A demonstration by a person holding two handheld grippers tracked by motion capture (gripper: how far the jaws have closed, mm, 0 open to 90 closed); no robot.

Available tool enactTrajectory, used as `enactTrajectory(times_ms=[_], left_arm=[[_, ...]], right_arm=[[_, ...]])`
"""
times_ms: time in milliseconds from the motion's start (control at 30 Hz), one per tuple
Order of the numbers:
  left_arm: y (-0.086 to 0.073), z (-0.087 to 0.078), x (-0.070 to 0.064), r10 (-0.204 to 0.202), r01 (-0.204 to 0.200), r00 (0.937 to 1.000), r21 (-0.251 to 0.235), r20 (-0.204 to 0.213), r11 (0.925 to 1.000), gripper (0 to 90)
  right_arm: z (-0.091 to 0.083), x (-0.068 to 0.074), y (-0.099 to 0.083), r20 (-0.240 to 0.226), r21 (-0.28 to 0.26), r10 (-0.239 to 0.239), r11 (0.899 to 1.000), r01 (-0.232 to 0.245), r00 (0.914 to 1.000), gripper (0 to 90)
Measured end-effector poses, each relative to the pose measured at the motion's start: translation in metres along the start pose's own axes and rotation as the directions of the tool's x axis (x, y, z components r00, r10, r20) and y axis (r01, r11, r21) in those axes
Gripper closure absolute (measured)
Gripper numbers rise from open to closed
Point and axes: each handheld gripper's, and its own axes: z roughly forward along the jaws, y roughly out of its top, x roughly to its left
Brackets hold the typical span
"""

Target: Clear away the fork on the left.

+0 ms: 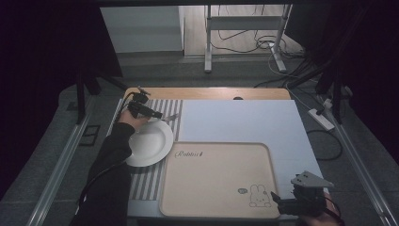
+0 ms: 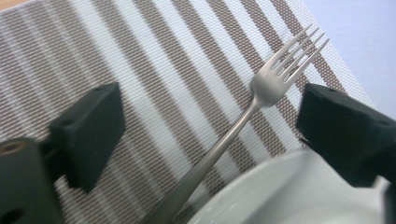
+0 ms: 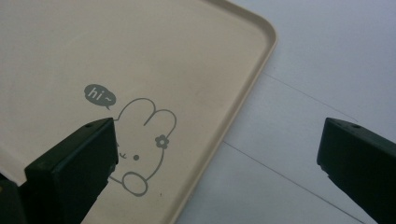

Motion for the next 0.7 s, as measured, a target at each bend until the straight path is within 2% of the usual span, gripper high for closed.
enactTrajectory(times_ms=[33,100,167,300,367,433,567,667,700], left_arm=[[0.004,0.006,-0.004,0.01,-0.01,0.9999,0.027,-0.007,0.9996,2.3],[0.005,0.008,-0.005,0.007,-0.007,0.9999,0.035,-0.013,0.9994,1.7],[0.009,0.016,-0.008,0.024,-0.022,0.9993,0.076,-0.027,0.9969,0.8],[0.01,0.022,-0.011,0.034,-0.029,0.9982,0.095,-0.049,0.9951,1.1],[0.012,0.022,-0.012,0.045,-0.037,0.996,0.102,-0.077,0.9941,3.0],[0.012,0.022,-0.014,0.081,-0.067,0.99,0.118,-0.116,0.9907,10.1],[0.012,0.02,-0.012,0.097,-0.085,0.9897,0.114,-0.105,0.9899,16.8],[0.008,0.014,-0.005,0.103,-0.094,0.9895,0.088,-0.101,0.9917,33.6],[0.004,0.009,0.001,0.114,-0.106,0.9874,0.08,-0.11,0.9912,40.2]], right_arm=[[0.0,0.0,0.0,0.0,-0.001,0.0,1.0,0.0,1.0,0.0],[0.0,0.0,0.0,0.0,-0.001,0.0,1.0,0.0,1.0,0.0],[0.0,0.0,0.0,0.0,-0.002,-0.001,1.0,0.001,1.0,0.0],[0.0,0.0,0.0,0.0,-0.004,-0.003,1.0,0.003,1.0,0.0],[0.0,0.0,0.0,-0.001,-0.004,-0.003,1.0,0.003,1.0,0.0],[0.0,0.0,0.0,-0.001,-0.003,-0.006,1.0,0.006,1.0,0.0],[0.0,0.001,0.0,0.0,-0.004,-0.007,1.0,0.007,1.0,0.0],[0.0,0.001,0.0,0.0,-0.003,-0.008,1.0,0.008,1.0,0.0],[0.0,0.001,0.0,0.0,-0.004,-0.009,1.0,0.009,1.0,0.0]])
